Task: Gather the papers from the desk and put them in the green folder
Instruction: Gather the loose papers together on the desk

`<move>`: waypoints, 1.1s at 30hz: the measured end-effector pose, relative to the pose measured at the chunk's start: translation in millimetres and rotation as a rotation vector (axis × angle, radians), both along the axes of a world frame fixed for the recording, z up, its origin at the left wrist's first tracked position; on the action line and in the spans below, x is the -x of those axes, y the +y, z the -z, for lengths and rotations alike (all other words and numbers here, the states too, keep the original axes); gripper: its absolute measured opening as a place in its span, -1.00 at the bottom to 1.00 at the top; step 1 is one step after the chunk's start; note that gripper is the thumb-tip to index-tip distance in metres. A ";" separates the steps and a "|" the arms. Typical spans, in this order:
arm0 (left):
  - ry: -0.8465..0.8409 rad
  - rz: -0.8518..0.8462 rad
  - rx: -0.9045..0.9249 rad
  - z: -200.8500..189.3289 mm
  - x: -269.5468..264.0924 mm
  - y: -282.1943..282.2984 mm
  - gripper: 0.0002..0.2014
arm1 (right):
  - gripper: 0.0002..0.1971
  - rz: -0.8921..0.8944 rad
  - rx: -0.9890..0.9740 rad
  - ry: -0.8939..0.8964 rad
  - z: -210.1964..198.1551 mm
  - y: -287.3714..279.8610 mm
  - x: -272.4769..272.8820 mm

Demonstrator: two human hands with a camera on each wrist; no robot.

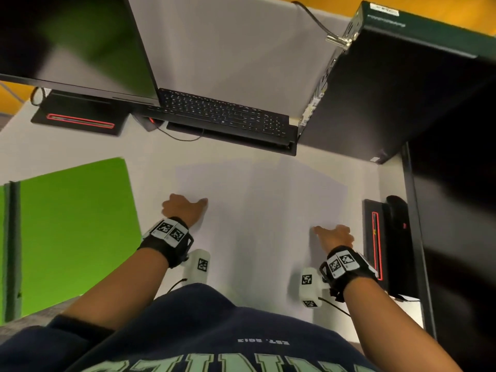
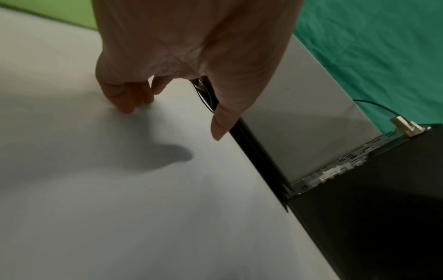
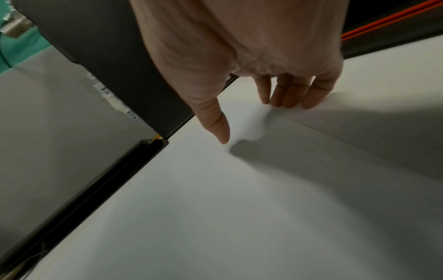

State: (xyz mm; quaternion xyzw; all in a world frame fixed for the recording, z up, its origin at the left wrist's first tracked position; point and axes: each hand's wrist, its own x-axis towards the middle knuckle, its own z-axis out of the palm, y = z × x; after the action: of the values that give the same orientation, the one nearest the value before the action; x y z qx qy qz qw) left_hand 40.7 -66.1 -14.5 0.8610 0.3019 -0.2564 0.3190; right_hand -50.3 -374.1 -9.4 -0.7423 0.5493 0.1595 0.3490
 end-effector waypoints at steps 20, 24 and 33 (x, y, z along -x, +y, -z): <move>0.068 0.090 0.156 3.5 -3.4 -51.1 -0.06 | -0.09 0.094 -0.048 0.040 -1.2 39.8 -2.8; 0.037 0.090 0.203 1.5 -6.3 -57.0 -0.23 | -0.16 0.128 -0.086 0.019 -3.3 40.0 -7.8; 0.009 0.156 0.243 -6.3 -4.9 -66.2 -0.11 | -0.23 0.199 -0.159 -0.069 1.3 41.2 -5.0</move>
State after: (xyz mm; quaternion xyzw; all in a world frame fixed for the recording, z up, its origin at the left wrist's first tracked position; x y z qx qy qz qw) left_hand 45.6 -132.2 -8.3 0.8357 0.2022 -0.3189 0.3988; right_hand -45.3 -332.8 -10.7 -0.6593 0.5935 0.1416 0.4393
